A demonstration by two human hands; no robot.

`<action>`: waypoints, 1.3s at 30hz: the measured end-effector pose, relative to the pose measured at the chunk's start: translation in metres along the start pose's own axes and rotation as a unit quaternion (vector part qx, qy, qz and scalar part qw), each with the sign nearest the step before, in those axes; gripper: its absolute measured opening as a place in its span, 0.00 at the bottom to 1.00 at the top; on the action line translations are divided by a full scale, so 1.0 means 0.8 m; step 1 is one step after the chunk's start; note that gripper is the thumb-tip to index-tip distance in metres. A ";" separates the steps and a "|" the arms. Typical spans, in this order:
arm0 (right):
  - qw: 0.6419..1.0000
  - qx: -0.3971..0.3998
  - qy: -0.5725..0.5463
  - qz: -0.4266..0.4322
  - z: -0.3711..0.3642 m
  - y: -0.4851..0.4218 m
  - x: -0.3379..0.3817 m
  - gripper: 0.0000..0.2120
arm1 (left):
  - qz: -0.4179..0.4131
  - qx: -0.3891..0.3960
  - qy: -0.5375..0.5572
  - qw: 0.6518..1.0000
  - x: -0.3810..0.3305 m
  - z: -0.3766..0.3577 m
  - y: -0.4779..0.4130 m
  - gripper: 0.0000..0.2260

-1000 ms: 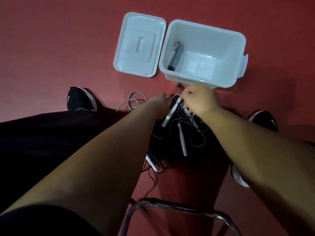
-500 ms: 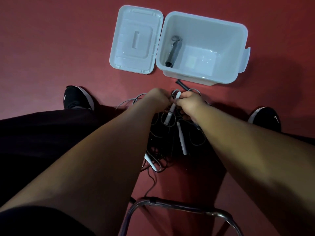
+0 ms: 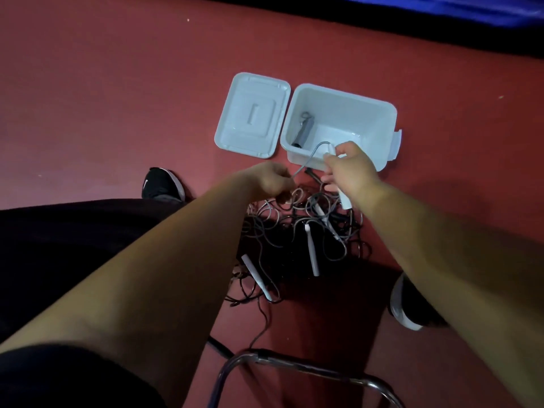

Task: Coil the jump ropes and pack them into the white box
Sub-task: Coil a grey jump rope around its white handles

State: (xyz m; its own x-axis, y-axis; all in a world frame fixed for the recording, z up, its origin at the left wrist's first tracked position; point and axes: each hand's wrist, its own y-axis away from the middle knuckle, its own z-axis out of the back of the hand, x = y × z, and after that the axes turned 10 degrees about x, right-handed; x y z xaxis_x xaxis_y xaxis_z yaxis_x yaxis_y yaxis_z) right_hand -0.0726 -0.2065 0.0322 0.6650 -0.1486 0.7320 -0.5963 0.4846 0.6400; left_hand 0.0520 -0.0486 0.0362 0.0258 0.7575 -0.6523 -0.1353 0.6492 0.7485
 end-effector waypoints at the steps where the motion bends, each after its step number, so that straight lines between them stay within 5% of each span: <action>1: 1.000 -0.009 0.011 0.013 0.007 0.010 0.013 0.04 | 0.003 0.020 -0.039 0.999 0.002 -0.002 0.012 0.04; 6: 0.996 -0.053 0.004 0.078 0.037 0.067 0.099 0.04 | 0.013 0.058 -0.025 0.998 -0.007 -0.025 0.071 0.15; 8: 0.989 -0.095 -0.038 0.103 0.055 0.091 0.133 0.03 | 0.039 0.085 -0.108 0.990 -0.017 -0.031 0.094 0.21; 11: 0.979 -0.108 -0.131 0.110 0.089 0.136 0.176 0.04 | 0.061 0.068 -0.301 0.949 -0.028 -0.025 0.123 0.12; 13: 0.964 -0.103 -0.214 0.119 0.112 0.167 0.196 0.02 | 0.070 0.041 -0.333 0.939 -0.043 -0.014 0.141 0.06; 17: 0.956 -0.102 -0.234 0.143 0.139 0.224 0.221 0.04 | 0.045 -0.004 -0.182 0.982 -0.109 0.008 0.201 0.04; 21: 0.969 -0.073 -0.199 0.126 0.136 0.270 0.224 0.08 | -0.071 -0.070 -0.020 0.995 -0.204 0.019 0.274 0.07; 27: 0.982 0.040 -0.130 0.128 0.104 0.316 0.202 0.02 | -0.216 -0.108 0.146 0.959 -0.319 0.004 0.361 0.09; 33: 0.960 0.160 -0.143 0.181 0.075 0.328 0.205 0.11 | -0.306 -0.129 0.295 0.896 -0.357 -0.006 0.379 0.12; 39: 0.958 0.074 -0.128 0.246 0.086 0.312 0.219 0.12 | -0.341 -0.116 0.363 0.859 -0.315 0.009 0.334 0.13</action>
State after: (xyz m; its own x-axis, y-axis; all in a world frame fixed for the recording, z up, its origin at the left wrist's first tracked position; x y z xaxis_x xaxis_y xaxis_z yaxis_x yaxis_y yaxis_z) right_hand -0.1361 -0.1705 0.3363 0.1668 -0.1497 0.9746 -0.8784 0.4264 0.2158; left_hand 0.0166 -0.0652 0.4015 -0.4362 -0.0913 -0.8952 -0.5297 0.8303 0.1734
